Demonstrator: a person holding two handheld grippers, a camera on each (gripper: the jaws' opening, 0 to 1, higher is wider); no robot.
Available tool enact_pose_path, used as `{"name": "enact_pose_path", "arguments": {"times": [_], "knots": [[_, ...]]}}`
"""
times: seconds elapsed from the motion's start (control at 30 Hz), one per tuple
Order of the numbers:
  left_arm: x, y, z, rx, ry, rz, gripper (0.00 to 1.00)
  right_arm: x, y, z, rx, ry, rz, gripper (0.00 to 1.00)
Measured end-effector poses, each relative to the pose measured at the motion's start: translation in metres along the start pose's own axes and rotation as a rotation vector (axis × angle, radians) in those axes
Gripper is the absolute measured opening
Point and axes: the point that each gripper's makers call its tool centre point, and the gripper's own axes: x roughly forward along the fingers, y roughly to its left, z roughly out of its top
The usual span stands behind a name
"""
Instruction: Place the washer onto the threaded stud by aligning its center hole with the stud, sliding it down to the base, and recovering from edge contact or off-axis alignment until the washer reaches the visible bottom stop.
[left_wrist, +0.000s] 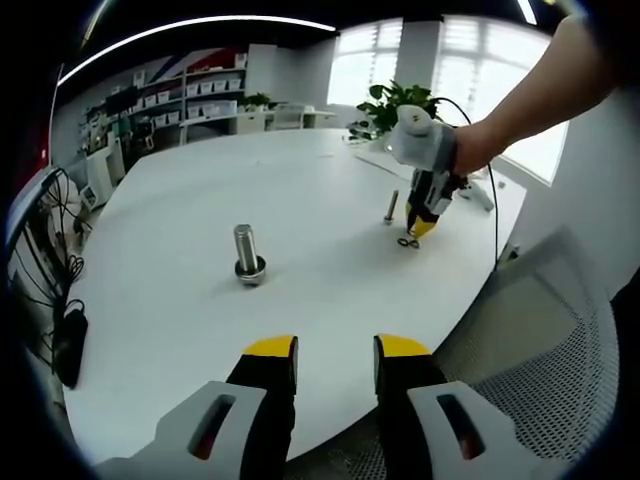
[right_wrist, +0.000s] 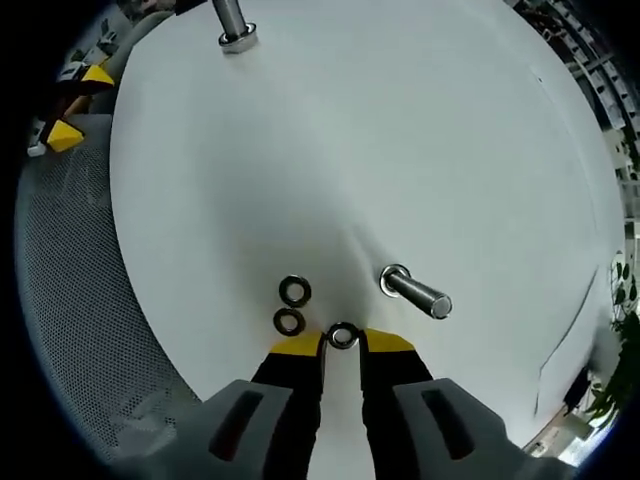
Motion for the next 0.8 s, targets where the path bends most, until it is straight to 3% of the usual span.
{"name": "enact_pose_path", "arguments": {"times": [0.27, 0.8], "knots": [[0.0002, 0.0004, -0.0004, 0.001, 0.003, 0.003, 0.28, 0.0009, 0.0043, 0.0007, 0.064, -0.038, 0.041, 0.15], [0.0000, 0.0007, -0.0013, -0.005, 0.006, 0.004, 0.28, -0.0011, -0.0039, -0.0016, 0.150, -0.133, -0.009, 0.14]]}}
